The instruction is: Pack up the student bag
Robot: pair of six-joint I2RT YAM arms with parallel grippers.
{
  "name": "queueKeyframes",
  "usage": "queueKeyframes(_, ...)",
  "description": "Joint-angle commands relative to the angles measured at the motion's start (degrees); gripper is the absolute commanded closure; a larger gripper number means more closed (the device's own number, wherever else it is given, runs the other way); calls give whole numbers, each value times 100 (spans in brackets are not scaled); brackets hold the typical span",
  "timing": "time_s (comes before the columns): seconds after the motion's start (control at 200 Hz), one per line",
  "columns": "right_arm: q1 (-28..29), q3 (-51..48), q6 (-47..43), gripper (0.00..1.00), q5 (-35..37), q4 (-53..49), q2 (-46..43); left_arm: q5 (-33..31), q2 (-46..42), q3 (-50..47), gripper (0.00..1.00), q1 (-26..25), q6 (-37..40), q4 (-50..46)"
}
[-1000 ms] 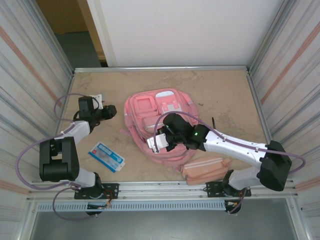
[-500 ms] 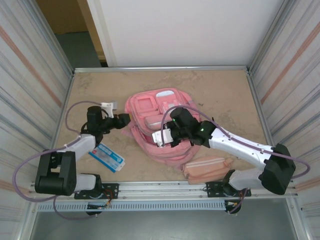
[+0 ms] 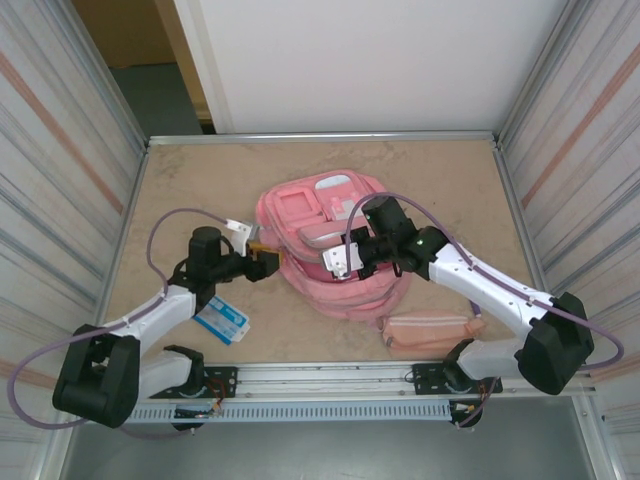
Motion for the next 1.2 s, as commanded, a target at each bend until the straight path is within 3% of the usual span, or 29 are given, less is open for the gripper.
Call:
queueKeyframes(0.0,-22,300,-264,100,-312,-13,-2,-93,136,15,44,15,367,-120)
queueKeyframes(0.236,43,266,-151,100,-396,39,5,492,549,78,53,24,864,189)
queueKeyframes(0.396,142,299,-122,100,-390,-10,-30,243,730,258,53,179,1107,87)
queueKeyframes(0.501,182,350,-117,100,-378,-73,-5,203,693,191,50,358,1087,429)
queueKeyframes(0.757,252,357,-113,100,-321,-162,-4,799,936,173,39,445,1405,1196)
queueKeyframes(0.967,287,429,-88,100,-258,-253,5,1497,1484,486,48,480,1621,1140)
queueKeyframes(1.198,171,455,-82,100,-302,-351,-40,1601,1468,333,54,480,1638,1082)
